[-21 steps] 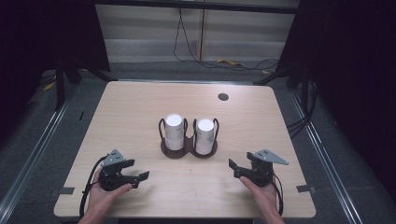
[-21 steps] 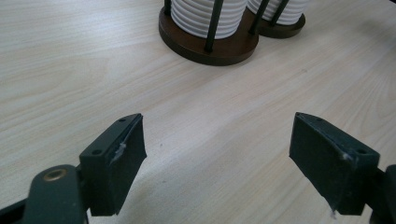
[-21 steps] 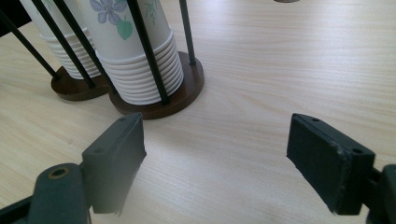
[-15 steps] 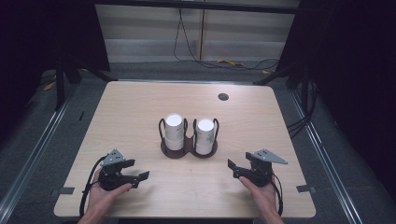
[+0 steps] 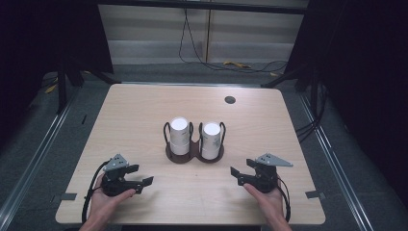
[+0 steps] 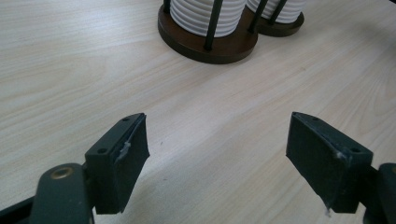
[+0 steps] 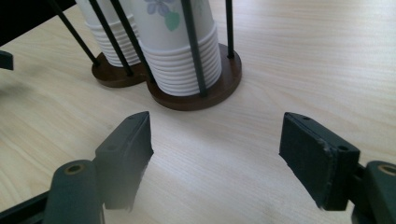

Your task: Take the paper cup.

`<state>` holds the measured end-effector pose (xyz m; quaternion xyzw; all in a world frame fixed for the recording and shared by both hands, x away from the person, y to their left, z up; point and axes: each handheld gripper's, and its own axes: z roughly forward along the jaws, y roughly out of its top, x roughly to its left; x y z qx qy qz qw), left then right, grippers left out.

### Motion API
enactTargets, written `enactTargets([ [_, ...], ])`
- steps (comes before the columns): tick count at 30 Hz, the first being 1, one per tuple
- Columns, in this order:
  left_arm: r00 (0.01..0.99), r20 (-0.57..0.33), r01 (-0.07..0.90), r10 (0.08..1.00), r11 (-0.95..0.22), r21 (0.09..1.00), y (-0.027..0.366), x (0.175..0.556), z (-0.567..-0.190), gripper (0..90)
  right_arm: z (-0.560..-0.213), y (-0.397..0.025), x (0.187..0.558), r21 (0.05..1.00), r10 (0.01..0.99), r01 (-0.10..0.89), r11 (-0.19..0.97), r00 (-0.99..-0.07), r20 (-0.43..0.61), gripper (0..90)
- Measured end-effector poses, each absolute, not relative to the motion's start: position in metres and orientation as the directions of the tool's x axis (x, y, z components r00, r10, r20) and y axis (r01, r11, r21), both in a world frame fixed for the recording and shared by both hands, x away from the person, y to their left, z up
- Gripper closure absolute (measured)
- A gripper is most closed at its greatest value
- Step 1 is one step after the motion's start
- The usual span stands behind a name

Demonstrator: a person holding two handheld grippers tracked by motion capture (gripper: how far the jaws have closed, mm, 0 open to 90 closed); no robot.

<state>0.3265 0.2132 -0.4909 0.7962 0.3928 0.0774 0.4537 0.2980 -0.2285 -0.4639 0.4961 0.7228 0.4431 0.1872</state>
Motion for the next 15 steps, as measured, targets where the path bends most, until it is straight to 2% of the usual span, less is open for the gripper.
enactTargets([
  [15,0.681,-0.236,0.554,0.694,-0.277,0.785,0.215,0.325,-0.490,21.3,-0.451,-0.213,0.301,0.838,0.843,0.513,0.186,-0.521,0.132,23.0],
])
